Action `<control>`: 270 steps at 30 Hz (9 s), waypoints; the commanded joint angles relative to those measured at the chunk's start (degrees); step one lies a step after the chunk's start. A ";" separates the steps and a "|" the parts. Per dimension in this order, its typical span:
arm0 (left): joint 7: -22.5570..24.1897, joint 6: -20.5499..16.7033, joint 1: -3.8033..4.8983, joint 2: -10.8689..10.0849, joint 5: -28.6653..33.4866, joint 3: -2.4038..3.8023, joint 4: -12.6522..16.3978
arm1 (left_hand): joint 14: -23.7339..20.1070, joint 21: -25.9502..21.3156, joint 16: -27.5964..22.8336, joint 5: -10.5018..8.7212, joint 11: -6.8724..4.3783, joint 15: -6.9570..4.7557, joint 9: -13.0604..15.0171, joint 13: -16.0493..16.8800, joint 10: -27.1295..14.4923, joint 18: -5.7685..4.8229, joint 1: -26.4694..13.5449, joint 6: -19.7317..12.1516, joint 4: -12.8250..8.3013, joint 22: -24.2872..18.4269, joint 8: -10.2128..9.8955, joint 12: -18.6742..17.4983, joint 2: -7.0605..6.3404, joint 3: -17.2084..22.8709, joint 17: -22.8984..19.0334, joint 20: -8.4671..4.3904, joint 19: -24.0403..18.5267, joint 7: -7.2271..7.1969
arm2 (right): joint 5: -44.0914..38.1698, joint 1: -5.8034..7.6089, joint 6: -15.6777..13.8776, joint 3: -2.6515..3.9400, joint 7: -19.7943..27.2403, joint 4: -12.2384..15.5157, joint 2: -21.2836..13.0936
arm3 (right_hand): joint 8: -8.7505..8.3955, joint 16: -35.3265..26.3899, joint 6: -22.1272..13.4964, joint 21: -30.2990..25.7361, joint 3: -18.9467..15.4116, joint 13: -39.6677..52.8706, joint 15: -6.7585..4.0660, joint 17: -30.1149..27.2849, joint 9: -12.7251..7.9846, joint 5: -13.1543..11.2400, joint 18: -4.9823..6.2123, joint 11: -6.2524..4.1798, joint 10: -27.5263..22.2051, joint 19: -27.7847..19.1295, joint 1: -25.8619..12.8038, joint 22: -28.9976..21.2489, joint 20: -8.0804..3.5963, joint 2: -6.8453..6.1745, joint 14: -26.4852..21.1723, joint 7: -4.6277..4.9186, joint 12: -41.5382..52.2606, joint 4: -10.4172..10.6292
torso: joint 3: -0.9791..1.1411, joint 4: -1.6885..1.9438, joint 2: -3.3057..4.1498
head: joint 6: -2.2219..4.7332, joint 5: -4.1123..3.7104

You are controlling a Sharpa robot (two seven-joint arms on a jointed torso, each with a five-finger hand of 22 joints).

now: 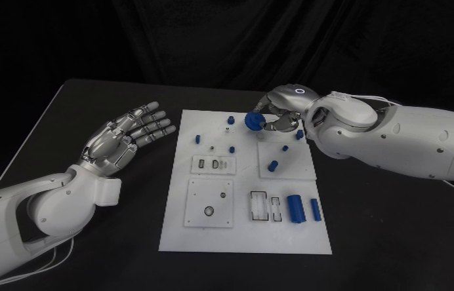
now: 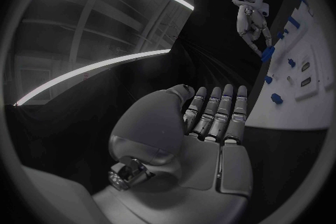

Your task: Assemble the parts on the task board

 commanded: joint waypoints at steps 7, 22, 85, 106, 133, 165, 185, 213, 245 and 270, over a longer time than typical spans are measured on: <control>7.73 0.84 -0.08 0.32 0.27 0.04 -0.25 | -0.45 0.19 0.33 -0.25 0.40 0.14 0.04 0.10 0.03 -0.60 -0.59 0.07 0.05 -0.07 0.25 0.34 -0.04 0.45 0.00 0.03 0.02 0.70 | -0.55 0.05 0.82 0.04 -0.10 -2.23 3.86 | 10.29 0.35 -0.14 0.42 0.64 15.10 0.47 12.38 28.47 -2.02 -0.97 0.49 6.18 2.44 -0.83 10.02 0.24 -0.04 5.36 0.11 0.16 0.03 | 0.04 0.10 0.06 | 0.22 -0.60; 7.11 1.29 -0.11 0.86 0.28 0.04 -0.96 | -0.49 0.17 0.40 -0.27 0.41 0.15 0.04 0.10 0.05 -0.61 -0.71 -0.01 0.03 -0.09 0.23 0.38 -0.08 0.56 0.00 0.03 -0.02 0.77 | -0.55 -0.82 2.01 0.05 1.35 -5.81 9.20 | 8.79 0.06 -0.93 -0.07 1.24 15.10 0.83 12.03 27.93 -5.42 -0.80 0.95 6.18 2.08 -1.00 9.59 0.55 0.01 5.27 0.63 0.16 -0.12 | 0.09 -0.02 0.04 | 0.12 -0.70; 6.29 1.81 -0.31 0.34 0.25 0.04 -1.12 | -0.65 0.13 0.59 -0.36 0.46 0.19 0.03 0.11 0.04 -0.66 -1.05 -0.03 -0.04 -0.12 0.25 0.47 -0.18 0.91 -0.01 0.03 -0.15 0.92 | -0.33 -0.57 -5.46 0.05 3.17 0.80 -2.16 | -4.51 -5.06 -8.90 -6.69 0.33 7.95 1.37 6.56 10.83 -22.08 0.95 1.47 -1.82 -1.65 -3.00 5.01 1.21 0.99 3.41 1.95 -5.00 2.97 | 0.16 -0.09 0.08 | -0.21 -0.84; 5.53 2.02 -0.36 0.17 0.25 0.04 -1.24 | -0.70 0.12 0.72 -0.39 0.48 0.21 0.07 0.13 0.13 -0.67 -1.23 0.15 -0.09 -0.12 0.33 0.57 -0.25 1.10 -0.01 0.03 -0.18 0.98 | 3.99 -4.89 -7.45 -0.37 1.89 5.00 -17.48 | -5.13 -6.32 -7.29 -6.50 -2.12 7.51 0.88 5.22 9.13 -25.74 0.80 0.87 -1.51 -1.00 -3.12 5.57 0.76 0.73 3.37 1.34 -5.21 5.77 | 0.17 -0.22 -0.03 | 0.37 -1.54; 4.81 2.73 -0.62 0.39 0.24 0.04 -1.95 | -0.71 0.12 0.74 -0.40 0.48 0.21 0.07 0.13 0.14 -0.67 -1.27 0.13 -0.10 -0.13 0.33 0.58 -0.26 1.14 -0.01 0.03 -0.20 1.00 | 4.44 -7.28 -4.66 -0.37 0.63 1.16 -14.83 | -5.07 -8.31 -6.80 -8.31 -3.17 5.96 1.04 3.18 8.18 -26.28 1.19 1.17 -2.68 -1.82 -0.46 4.43 0.79 -0.43 2.86 1.85 -6.48 5.65 | 0.16 -0.23 0.01 | 0.12 -1.48; 3.87 3.39 -1.05 0.60 0.24 0.04 -2.40 | -0.80 0.10 0.83 -0.43 0.49 0.22 0.07 0.13 0.15 -0.69 -1.44 0.14 -0.15 -0.14 0.35 0.62 -0.32 1.30 -0.02 0.03 -0.25 1.05 | 4.27 -7.29 -5.57 -0.34 0.25 -0.59 -12.63 | -4.37 -9.20 -4.66 -9.33 -3.33 5.65 1.31 2.29 7.93 -23.56 1.36 1.49 -2.89 -2.05 1.66 3.96 1.05 -0.25 2.70 2.25 -6.79 5.33 | 0.16 -0.25 0.01 | -0.39 -1.48; 3.42 3.86 -1.46 0.67 0.23 0.04 -2.42 | -0.86 0.09 0.89 -0.44 0.49 0.23 0.07 0.14 0.16 -0.70 -1.55 0.16 -0.16 -0.14 0.37 0.65 -0.33 1.42 -0.02 0.03 -0.29 1.09 | 4.22 -7.29 -6.30 -0.32 1.04 -1.36 -11.72 | -1.92 -9.53 0.90 -9.75 -2.97 5.77 1.16 1.94 10.28 -20.27 1.38 1.31 -2.71 -1.86 3.83 4.03 0.92 0.15 2.73 1.95 -6.69 4.59 | 0.15 -0.23 0.02 | -0.66 -1.54; 2.86 3.94 -2.16 0.60 0.19 0.05 -2.29 | -1.00 0.06 0.95 -0.46 0.50 0.25 0.10 0.14 0.16 -0.73 -1.73 0.35 -0.19 -0.16 0.44 0.69 -0.35 1.60 -0.04 0.04 -0.38 1.11 | 2.79 -4.18 -11.92 0.09 3.91 11.00 -9.78 | 2.29 -8.83 6.24 -9.04 -2.08 6.56 0.87 2.67 18.00 -12.53 1.11 1.06 -1.70 -1.00 5.99 5.15 0.60 0.80 3.18 0.58 -6.12 2.86 | 0.17 -0.30 0.05 | -1.92 -0.99; 2.36 4.07 -2.23 0.97 0.17 0.05 -2.30 | -1.06 0.05 1.02 -0.45 0.50 0.26 0.11 0.15 0.21 -0.74 -1.85 0.42 -0.24 -0.17 0.49 0.75 -0.41 1.71 -0.05 0.04 -0.42 1.11 | -0.03 -5.56 -1.50 0.09 3.29 8.62 2.39 | 2.46 -8.37 5.68 -8.90 -2.05 7.00 0.81 3.15 19.80 -11.54 1.06 1.05 -1.28 -0.80 5.62 5.38 0.52 0.54 3.39 0.61 -5.78 2.38 | 0.19 -0.24 0.01 | -2.59 -0.57; 2.12 4.44 -2.31 1.20 0.17 0.05 -2.75 | -1.14 0.03 1.08 -0.44 0.50 0.27 0.10 0.15 0.21 -0.75 -1.96 0.31 -0.28 -0.18 0.47 0.78 -0.42 1.84 -0.06 0.04 -0.47 1.12 | -0.08 -6.62 -0.47 0.09 3.19 7.49 3.88 | 2.33 -8.45 5.16 -9.03 -2.15 6.88 0.87 3.06 20.65 -12.58 1.09 1.11 -1.43 -0.81 4.90 5.37 0.55 0.60 3.38 0.66 -5.85 2.48 | 0.16 -0.23 0.01 | -2.92 -0.58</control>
